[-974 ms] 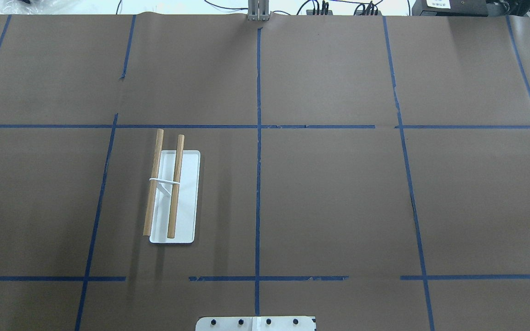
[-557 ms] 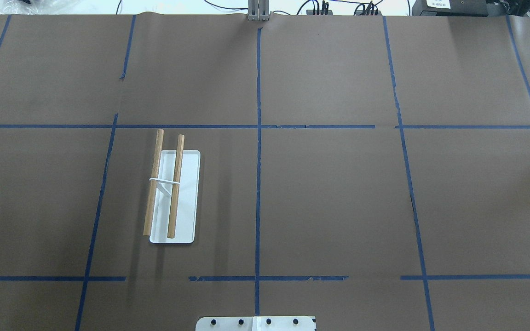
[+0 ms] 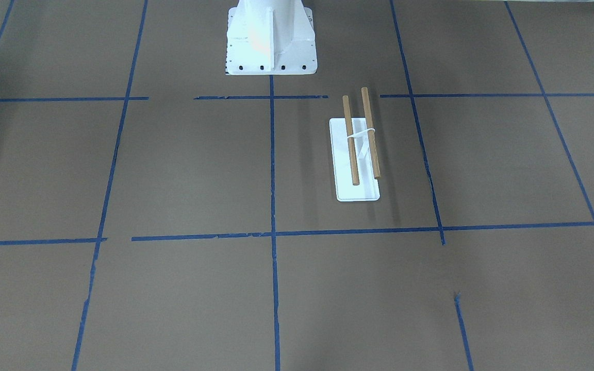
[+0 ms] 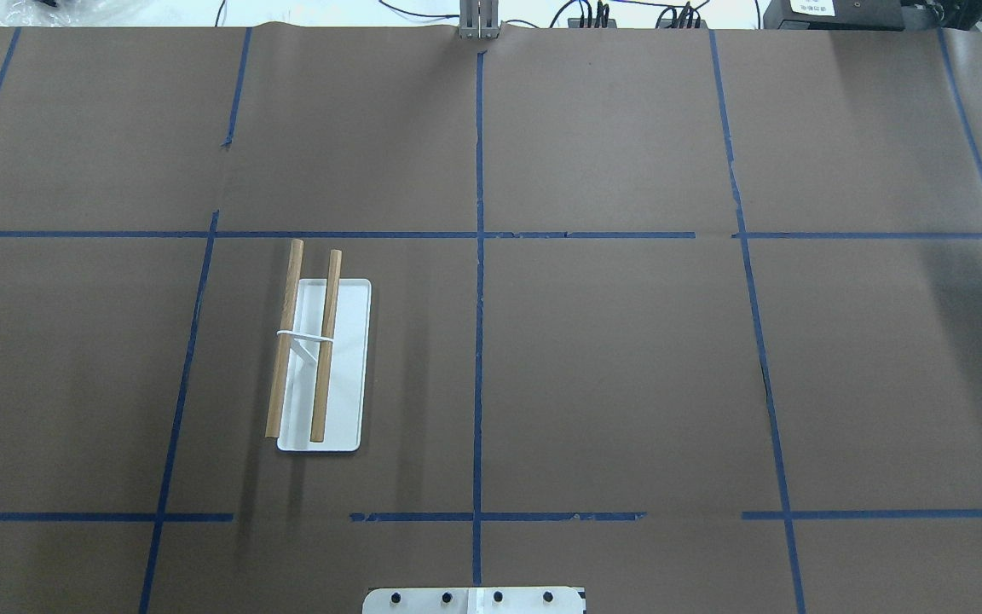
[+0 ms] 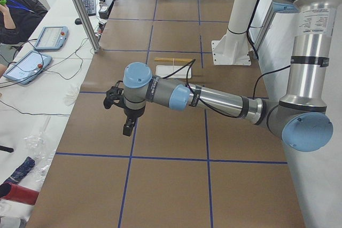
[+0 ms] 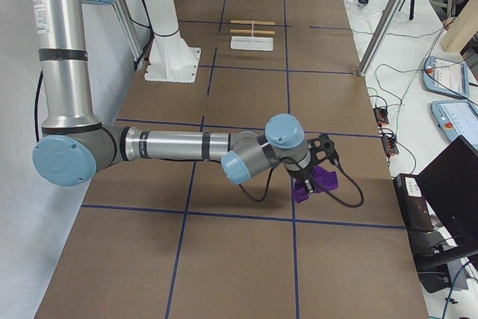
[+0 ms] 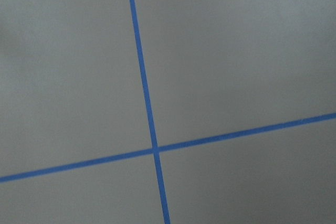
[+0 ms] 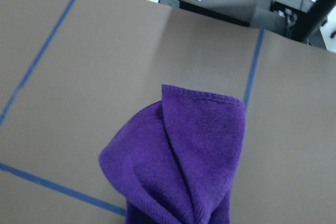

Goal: Hang towel on rack

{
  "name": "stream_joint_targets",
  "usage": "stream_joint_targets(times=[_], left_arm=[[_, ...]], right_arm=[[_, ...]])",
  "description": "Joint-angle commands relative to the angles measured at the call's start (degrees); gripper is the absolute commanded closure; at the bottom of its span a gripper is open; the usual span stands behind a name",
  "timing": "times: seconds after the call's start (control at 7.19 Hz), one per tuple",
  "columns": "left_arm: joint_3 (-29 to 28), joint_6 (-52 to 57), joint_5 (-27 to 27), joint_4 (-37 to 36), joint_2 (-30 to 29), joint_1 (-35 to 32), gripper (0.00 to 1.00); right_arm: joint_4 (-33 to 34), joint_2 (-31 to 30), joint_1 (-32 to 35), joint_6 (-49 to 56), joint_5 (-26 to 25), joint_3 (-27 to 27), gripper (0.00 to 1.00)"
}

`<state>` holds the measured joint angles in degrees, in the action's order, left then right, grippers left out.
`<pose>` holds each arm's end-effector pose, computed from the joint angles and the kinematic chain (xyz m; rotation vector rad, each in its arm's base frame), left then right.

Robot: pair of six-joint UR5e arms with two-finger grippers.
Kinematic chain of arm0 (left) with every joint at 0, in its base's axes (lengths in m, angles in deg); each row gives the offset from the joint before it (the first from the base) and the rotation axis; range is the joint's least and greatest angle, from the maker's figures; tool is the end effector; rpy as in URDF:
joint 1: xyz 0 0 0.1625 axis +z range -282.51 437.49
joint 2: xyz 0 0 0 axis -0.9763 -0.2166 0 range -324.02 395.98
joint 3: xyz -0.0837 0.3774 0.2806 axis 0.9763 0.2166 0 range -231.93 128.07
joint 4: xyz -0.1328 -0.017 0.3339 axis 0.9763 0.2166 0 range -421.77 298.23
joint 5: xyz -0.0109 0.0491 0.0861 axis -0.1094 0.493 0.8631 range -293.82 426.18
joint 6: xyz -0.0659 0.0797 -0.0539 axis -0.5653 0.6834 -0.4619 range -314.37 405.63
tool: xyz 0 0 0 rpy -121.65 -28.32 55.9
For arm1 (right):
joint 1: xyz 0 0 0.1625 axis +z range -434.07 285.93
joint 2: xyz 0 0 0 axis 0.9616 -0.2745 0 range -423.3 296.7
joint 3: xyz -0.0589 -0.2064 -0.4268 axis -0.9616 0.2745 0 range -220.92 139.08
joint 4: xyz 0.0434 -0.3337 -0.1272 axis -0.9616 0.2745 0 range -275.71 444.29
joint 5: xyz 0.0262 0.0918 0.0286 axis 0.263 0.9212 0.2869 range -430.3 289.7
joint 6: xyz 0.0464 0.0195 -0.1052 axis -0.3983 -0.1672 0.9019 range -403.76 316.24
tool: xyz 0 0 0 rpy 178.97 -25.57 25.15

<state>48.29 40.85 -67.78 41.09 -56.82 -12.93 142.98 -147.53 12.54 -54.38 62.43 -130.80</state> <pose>-0.0558 -0.4747 0.5963 0.3997 0.7689 0.0880 0.0238 -0.5140 0.6134 0.5212 -0.7873 -0.1239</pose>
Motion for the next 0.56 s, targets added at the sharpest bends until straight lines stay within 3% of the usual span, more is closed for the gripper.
stream_joint_targets(times=[0.0,0.28,0.42], left_arm=[[-0.6,-13.9,0.2,17.7,-0.3,2.6,0.00],[-2.5,-34.6,4.0,35.0,-0.5,7.7,0.00],[-2.9,-48.3,4.1,40.7,-3.4,10.2,0.00]], right_arm=[[-0.3,10.4,-7.6,-16.0,-1.5,-2.2,1.00],[-0.7,16.7,-16.0,-32.5,-8.1,-5.8,1.00],[-0.8,19.0,-20.3,-40.2,-12.8,-7.7,1.00]])
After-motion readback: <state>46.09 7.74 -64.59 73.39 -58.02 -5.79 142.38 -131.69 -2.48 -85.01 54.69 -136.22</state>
